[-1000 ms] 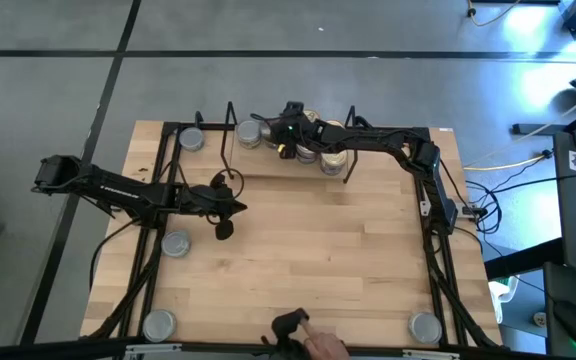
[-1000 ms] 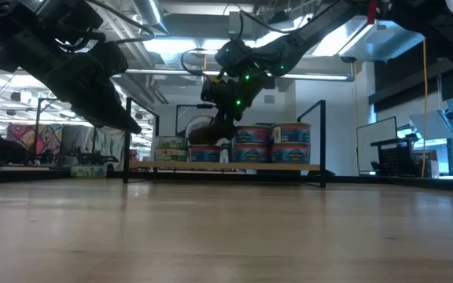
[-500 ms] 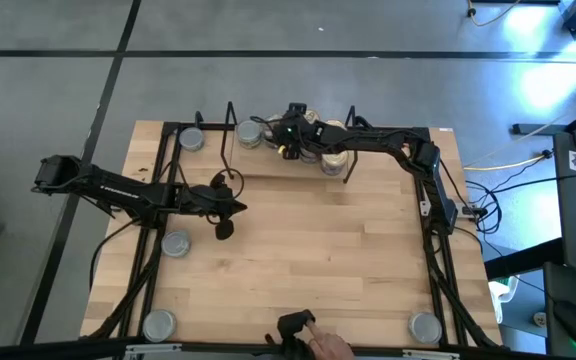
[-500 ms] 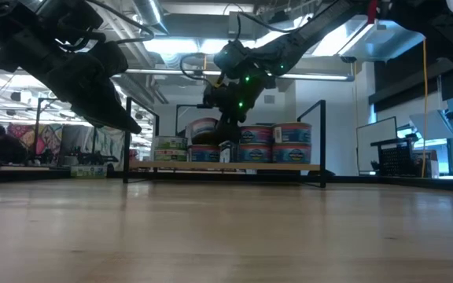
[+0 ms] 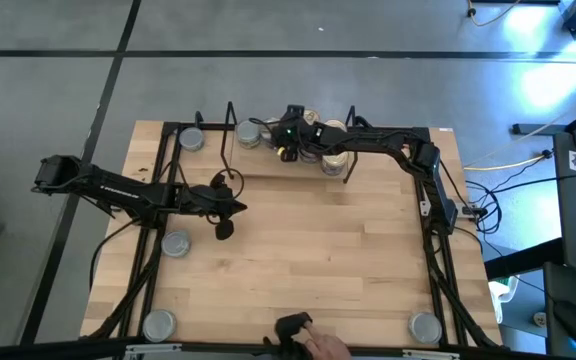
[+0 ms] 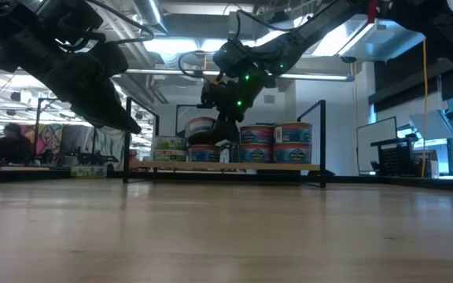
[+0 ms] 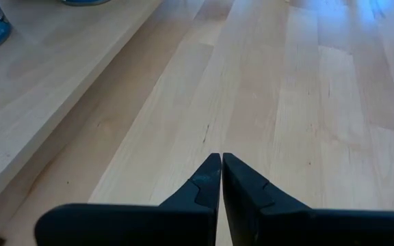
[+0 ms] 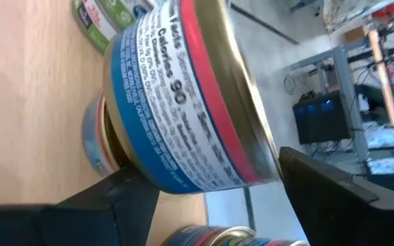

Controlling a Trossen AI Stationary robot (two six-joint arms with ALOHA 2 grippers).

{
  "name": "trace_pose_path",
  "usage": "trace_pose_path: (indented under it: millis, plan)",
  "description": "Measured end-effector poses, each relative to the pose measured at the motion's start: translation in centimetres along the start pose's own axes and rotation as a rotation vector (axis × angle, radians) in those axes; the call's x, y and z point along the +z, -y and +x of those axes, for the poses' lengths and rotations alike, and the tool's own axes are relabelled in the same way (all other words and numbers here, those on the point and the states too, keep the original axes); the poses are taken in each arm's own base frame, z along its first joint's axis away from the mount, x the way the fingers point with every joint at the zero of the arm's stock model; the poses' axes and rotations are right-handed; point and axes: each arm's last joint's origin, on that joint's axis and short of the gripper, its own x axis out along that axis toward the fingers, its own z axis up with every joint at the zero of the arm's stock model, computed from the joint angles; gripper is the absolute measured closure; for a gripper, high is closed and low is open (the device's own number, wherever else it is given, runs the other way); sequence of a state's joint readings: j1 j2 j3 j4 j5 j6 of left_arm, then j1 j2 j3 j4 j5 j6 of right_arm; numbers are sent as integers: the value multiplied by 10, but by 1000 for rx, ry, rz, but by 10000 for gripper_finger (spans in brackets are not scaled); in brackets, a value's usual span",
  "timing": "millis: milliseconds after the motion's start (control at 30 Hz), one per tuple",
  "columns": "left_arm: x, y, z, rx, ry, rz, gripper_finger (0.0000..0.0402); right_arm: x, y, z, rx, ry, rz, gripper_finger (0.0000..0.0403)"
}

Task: Stack canned seafood by type on shelf
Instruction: Stack the blue-pink tuna can on top of the other blue-pink can on the shelf, then put the green tuna can on the shelf

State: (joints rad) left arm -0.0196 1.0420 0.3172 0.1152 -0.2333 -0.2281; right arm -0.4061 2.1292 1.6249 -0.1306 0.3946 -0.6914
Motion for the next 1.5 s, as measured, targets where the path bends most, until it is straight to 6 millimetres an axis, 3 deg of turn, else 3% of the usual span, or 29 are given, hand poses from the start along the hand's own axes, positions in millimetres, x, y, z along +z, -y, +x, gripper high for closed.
trace_pose_path:
  millis: [467,967,1500]
  plan:
    - [0,0,0,0,-1,-6,389,-4,0,-4,-15,-75,1,84]
    - [0,0,0,0,-1,-7,389,9,13,-15,-30,-76,-21,95]
    - [-1,0,0,1,-7,-7,389,9,9,-22,-54,-146,-89,95]
